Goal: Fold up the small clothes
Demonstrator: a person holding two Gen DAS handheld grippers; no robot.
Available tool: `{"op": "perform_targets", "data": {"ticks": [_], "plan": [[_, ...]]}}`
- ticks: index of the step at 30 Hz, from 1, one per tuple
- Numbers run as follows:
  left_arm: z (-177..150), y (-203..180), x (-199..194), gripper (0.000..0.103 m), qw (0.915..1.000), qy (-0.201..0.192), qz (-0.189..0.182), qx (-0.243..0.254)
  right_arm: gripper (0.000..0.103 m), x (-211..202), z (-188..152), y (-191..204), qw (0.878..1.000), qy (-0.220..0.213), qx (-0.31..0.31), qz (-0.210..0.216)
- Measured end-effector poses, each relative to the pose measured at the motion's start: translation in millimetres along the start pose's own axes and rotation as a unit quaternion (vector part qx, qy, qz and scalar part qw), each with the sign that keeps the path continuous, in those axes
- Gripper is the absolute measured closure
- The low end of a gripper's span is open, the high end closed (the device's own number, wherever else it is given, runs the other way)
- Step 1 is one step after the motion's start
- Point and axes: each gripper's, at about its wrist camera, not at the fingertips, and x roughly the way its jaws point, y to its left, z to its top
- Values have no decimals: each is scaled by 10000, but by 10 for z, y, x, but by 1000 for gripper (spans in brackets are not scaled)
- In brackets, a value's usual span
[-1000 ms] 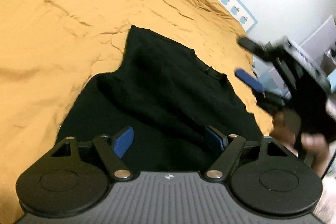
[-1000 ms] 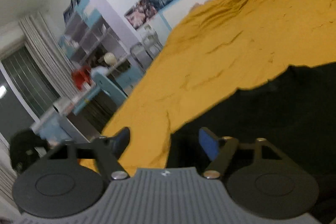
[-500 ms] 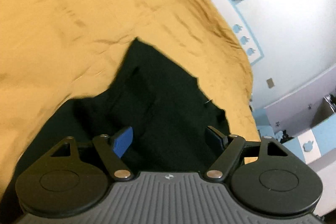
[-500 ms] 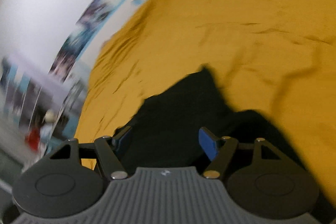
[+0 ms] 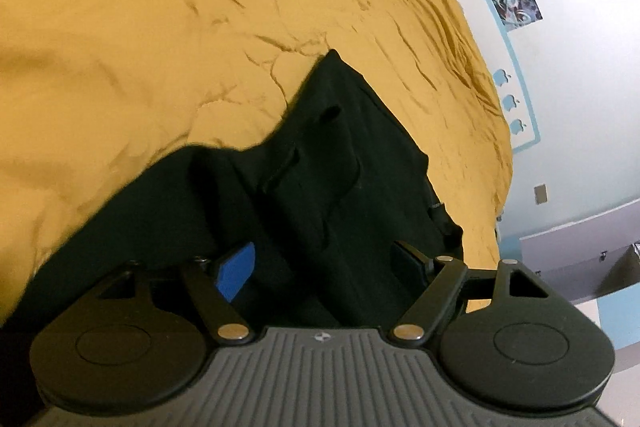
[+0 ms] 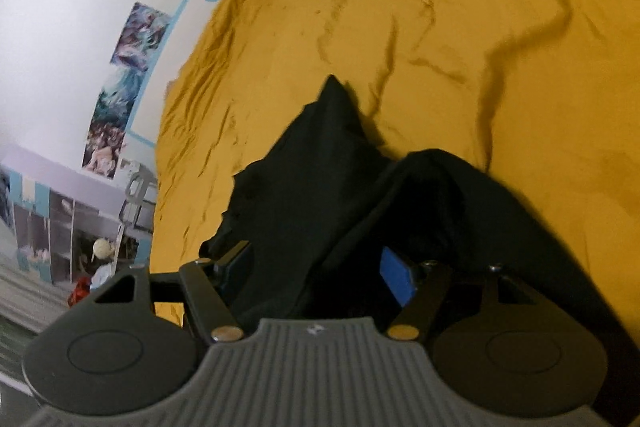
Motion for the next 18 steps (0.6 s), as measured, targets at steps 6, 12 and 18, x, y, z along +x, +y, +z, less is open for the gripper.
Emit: {"op": "perform_targets", "data": {"ticks": [6, 12, 18], "plan": [[-18, -70, -15, 13, 9999, -36, -98, 57, 36, 55, 49, -29, 9999, -73, 52, -47], [-25, -87, 36, 13, 9998, -37, -206, 27, 34, 81, 48, 19, 9999, -70, -87, -105], [74, -73, 232, 19, 9997, -95, -208, -70, 35, 114, 55, -20, 9997, -137, -37, -182]]}}
